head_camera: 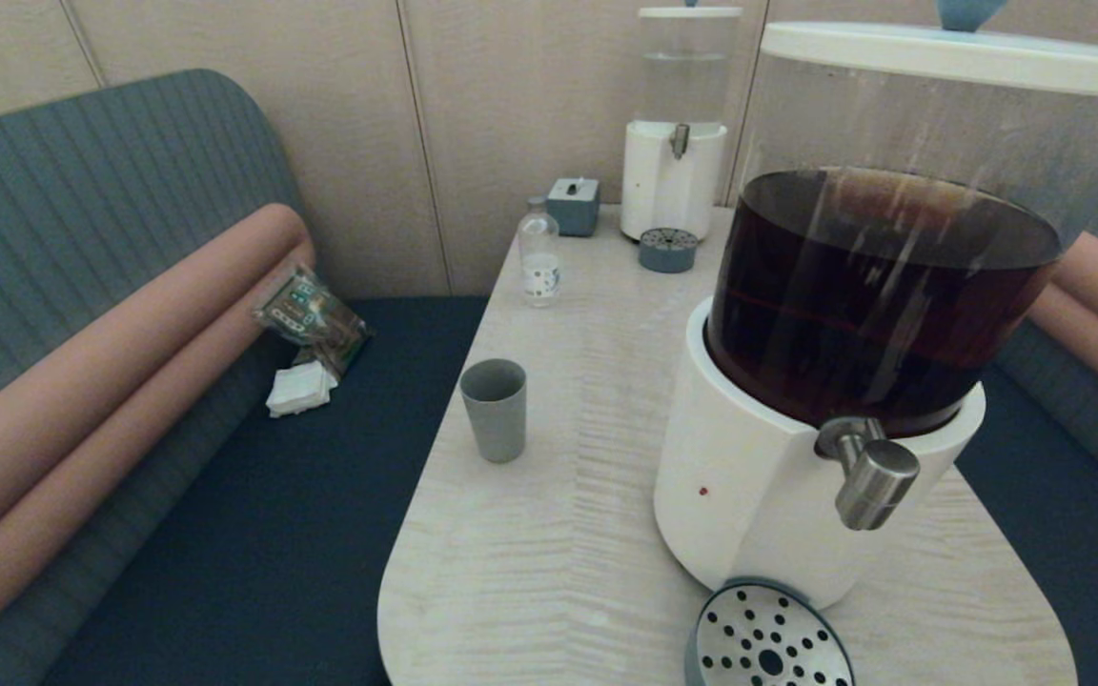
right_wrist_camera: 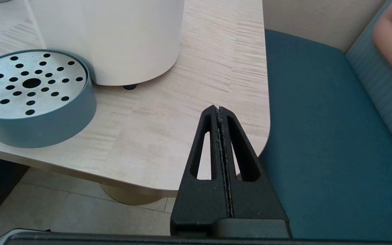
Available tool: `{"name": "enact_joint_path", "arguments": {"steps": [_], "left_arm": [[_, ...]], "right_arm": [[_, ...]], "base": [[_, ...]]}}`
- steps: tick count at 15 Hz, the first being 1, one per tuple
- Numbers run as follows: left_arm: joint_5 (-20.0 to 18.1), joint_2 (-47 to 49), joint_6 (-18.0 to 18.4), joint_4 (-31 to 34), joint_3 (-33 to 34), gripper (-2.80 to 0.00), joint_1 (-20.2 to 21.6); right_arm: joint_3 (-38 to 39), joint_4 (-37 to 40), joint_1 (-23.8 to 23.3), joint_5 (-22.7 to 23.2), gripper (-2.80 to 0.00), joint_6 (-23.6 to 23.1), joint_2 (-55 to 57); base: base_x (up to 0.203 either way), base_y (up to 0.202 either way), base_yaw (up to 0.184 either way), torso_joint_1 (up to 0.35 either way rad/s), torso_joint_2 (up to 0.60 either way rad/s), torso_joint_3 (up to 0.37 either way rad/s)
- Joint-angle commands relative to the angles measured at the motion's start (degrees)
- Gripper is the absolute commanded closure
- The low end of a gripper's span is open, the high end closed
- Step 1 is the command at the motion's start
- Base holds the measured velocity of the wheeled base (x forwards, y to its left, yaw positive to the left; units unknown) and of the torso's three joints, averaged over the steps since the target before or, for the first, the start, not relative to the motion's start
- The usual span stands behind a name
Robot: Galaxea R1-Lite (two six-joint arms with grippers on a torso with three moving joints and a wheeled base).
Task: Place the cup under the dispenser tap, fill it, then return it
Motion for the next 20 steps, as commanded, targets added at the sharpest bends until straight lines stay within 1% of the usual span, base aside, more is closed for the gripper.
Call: {"name": "enact_joint_path", "arguments": {"steps": [1, 2, 4, 6, 7, 8, 10, 11, 12, 13, 14, 17, 18, 20], "left_arm": [[-0.1, -14.7, -0.9, 6.1, -0.1, 0.0, 2.5], [0.0, -19.4, -1.1, 11.5, -0.9, 0.0, 3.6], [0.5, -26.7, 0.5, 22.5, -3.0, 0.0, 4.9], [1.3, -31.8, 2.5, 27.7, -3.6, 0.0, 5.3], [1.7, -34.2, 3.6, 30.0, -2.8, 0.0, 5.4], [2.1, -34.6, 5.2, 29.9, -1.0, 0.0, 5.4], [2.3, -34.6, 5.6, 28.5, 4.6, 0.0, 5.5], [2.3, -34.6, 6.1, 28.5, 8.1, 0.0, 5.5], [3.0, -34.6, 6.5, 29.5, 10.0, 0.0, 5.5], [6.2, -34.6, 7.4, 32.4, 9.9, 0.0, 5.5], [8.6, -34.6, 8.7, 36.2, 9.8, 0.0, 5.4], [16.1, -34.6, 12.2, 49.3, 9.7, 0.0, 5.5], [17.5, -34.6, 13.0, 53.1, 9.7, 0.0, 5.5], [18.9, -34.6, 13.6, 61.1, 9.7, 0.0, 5.5]], "right_arm": [[0.5, 0.0, 0.0, 0.0, 0.0, 0.0, -0.3], [0.5, 0.0, 0.0, 0.0, 0.0, 0.0, -0.3], [0.5, 0.0, 0.0, 0.0, 0.0, 0.0, -0.3], [0.5, 0.0, 0.0, 0.0, 0.0, 0.0, -0.3], [0.5, 0.0, 0.0, 0.0, 0.0, 0.0, -0.3], [0.5, 0.0, 0.0, 0.0, 0.0, 0.0, -0.3], [0.5, 0.0, 0.0, 0.0, 0.0, 0.0, -0.3], [0.5, 0.1, 0.0, 0.0, 0.0, 0.0, -0.3], [0.5, 0.0, 0.0, 0.0, 0.0, 0.0, -0.3], [0.5, 0.0, 0.0, 0.0, 0.0, 0.0, -0.3], [0.5, 0.0, 0.0, 0.0, 0.0, -0.1, -0.3], [0.5, 0.0, 0.0, 0.0, 0.0, 0.0, -0.3], [0.5, 0.0, 0.0, 0.0, 0.0, 0.0, -0.3], [0.5, 0.0, 0.0, 0.0, 0.0, 0.0, -0.3]], "base": [[0.0, 0.0, 0.0, 0.0, 0.0, 0.0], [0.0, 0.0, 0.0, 0.0, 0.0, 0.0], [0.0, 0.0, 0.0, 0.0, 0.0, 0.0], [0.0, 0.0, 0.0, 0.0, 0.0, 0.0], [0.0, 0.0, 0.0, 0.0, 0.0, 0.0], [0.0, 0.0, 0.0, 0.0, 0.0, 0.0], [0.0, 0.0, 0.0, 0.0, 0.0, 0.0], [0.0, 0.0, 0.0, 0.0, 0.0, 0.0], [0.0, 0.0, 0.0, 0.0, 0.0, 0.0], [0.0, 0.0, 0.0, 0.0, 0.0, 0.0], [0.0, 0.0, 0.0, 0.0, 0.0, 0.0], [0.0, 0.0, 0.0, 0.0, 0.0, 0.0], [0.0, 0.0, 0.0, 0.0, 0.0, 0.0], [0.0, 0.0, 0.0, 0.0, 0.0, 0.0]]}}
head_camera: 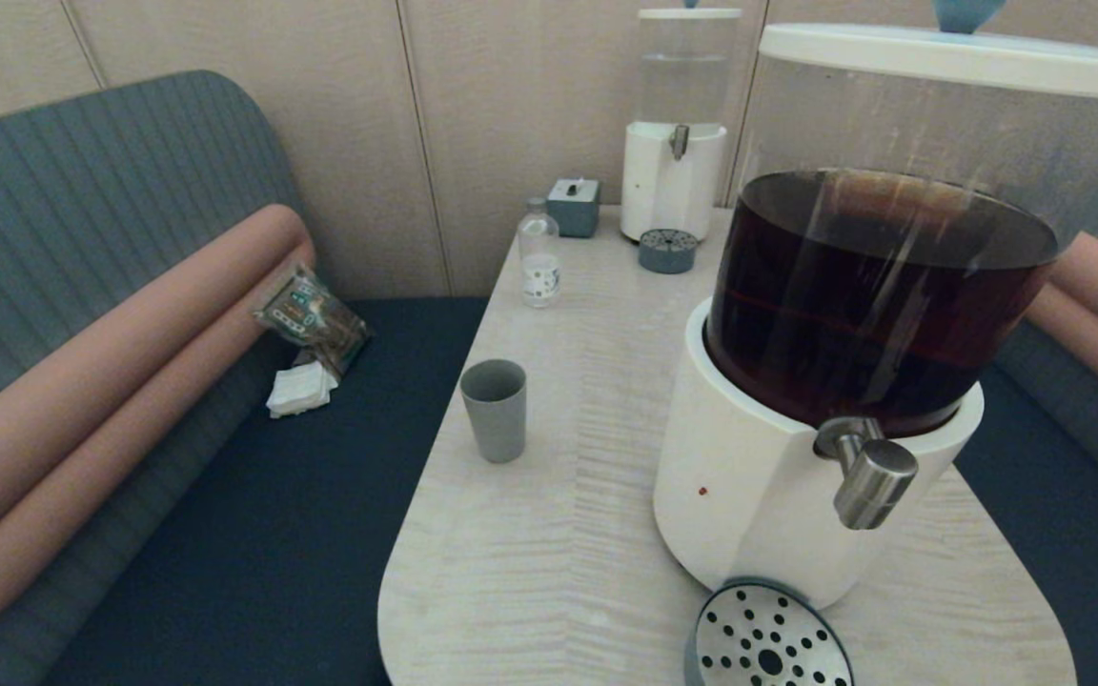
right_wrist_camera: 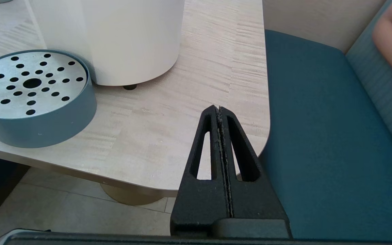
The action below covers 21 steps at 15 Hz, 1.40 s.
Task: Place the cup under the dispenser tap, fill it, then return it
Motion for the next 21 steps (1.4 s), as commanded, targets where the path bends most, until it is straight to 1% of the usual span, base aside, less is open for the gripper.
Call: {"name": "enact_joint_path", "arguments": {"steps": [1, 3, 5, 12, 21], "left_arm": [[0.9, 0.1, 0.4, 4.7, -0.1, 0.0, 0.0], [3.6, 0.1, 0.4, 6.7, 0.0, 0.0, 0.0], [5.2, 0.1, -0.2, 13.6, -0.4, 0.0, 0.0], [5.4, 0.0, -0.4, 12.0, 0.0, 0.0, 0.0], [5.4, 0.0, -0.5, 12.0, 0.0, 0.0, 0.0]], "right_arm": [[0.5, 0.0, 0.0, 0.0, 0.0, -0.1, -0.3], [0.5, 0.0, 0.0, 0.0, 0.0, -0.1, -0.3], [0.5, 0.0, 0.0, 0.0, 0.0, -0.1, -0.3], [0.5, 0.0, 0.0, 0.0, 0.0, -0.1, -0.3], [0.5, 0.1, 0.0, -0.2, 0.0, -0.1, -0.3]], "base": [[0.0, 0.0, 0.0, 0.0, 0.0, 0.0], [0.0, 0.0, 0.0, 0.0, 0.0, 0.0], [0.0, 0.0, 0.0, 0.0, 0.0, 0.0], [0.0, 0.0, 0.0, 0.0, 0.0, 0.0], [0.0, 0.0, 0.0, 0.0, 0.0, 0.0]]}}
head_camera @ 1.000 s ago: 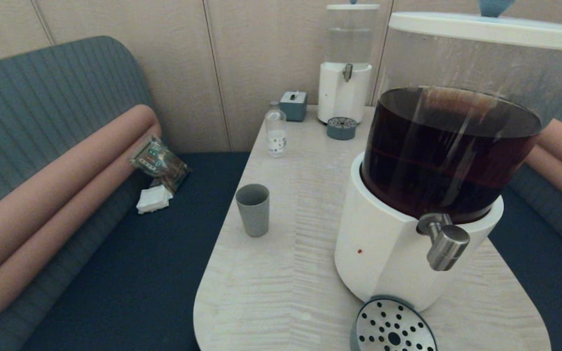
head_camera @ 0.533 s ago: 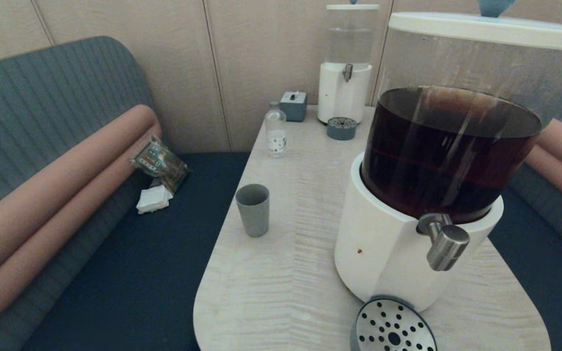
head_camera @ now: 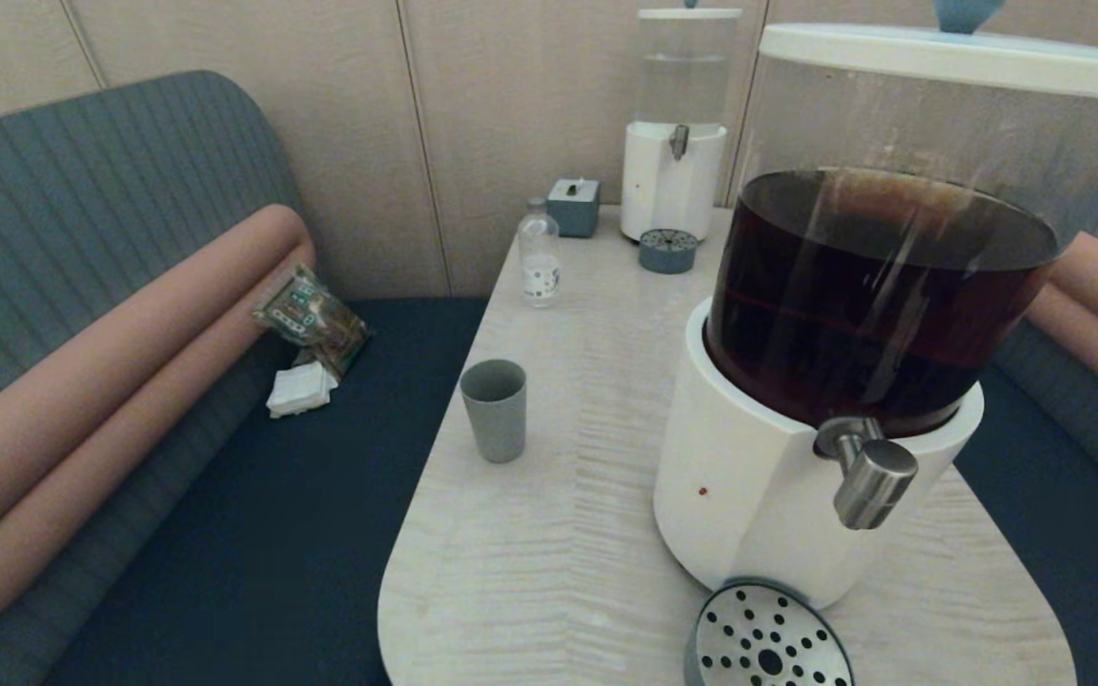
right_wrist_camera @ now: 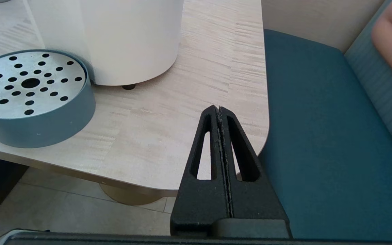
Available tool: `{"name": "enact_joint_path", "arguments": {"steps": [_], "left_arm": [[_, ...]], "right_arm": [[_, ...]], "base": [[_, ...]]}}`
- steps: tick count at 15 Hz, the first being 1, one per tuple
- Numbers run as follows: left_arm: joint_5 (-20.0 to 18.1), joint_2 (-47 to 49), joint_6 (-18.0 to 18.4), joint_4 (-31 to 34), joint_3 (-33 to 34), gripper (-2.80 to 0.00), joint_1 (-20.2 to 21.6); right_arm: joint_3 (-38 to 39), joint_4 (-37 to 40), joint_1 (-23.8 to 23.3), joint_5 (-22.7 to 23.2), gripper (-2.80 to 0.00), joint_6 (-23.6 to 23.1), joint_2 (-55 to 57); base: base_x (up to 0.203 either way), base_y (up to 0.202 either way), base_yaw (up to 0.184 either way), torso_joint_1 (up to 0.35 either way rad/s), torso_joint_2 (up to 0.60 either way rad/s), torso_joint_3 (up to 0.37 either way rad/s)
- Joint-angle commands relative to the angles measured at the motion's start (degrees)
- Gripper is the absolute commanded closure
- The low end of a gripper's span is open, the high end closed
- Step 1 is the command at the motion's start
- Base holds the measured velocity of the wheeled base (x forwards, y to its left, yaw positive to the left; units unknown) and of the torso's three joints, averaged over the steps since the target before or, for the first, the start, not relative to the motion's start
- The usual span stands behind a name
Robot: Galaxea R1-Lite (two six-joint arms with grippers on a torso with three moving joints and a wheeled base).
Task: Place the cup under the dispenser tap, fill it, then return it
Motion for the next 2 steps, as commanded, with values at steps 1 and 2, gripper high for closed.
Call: {"name": "enact_joint_path", "arguments": {"steps": [1, 2], "left_arm": [[0.0, 0.0, 0.0, 0.0, 0.0, 0.0, 0.0], [0.0, 0.0, 0.0, -0.1, 0.0, 0.0, 0.0]], "right_arm": [[0.5, 0.0, 0.0, 0.1, 0.0, 0.0, -0.3], [0.5, 0.0, 0.0, 0.2, 0.0, 0.0, -0.3]], "base": [[0.0, 0.0, 0.0, 0.0, 0.0, 0.0], [0.0, 0.0, 0.0, 0.0, 0.0, 0.0]]}}
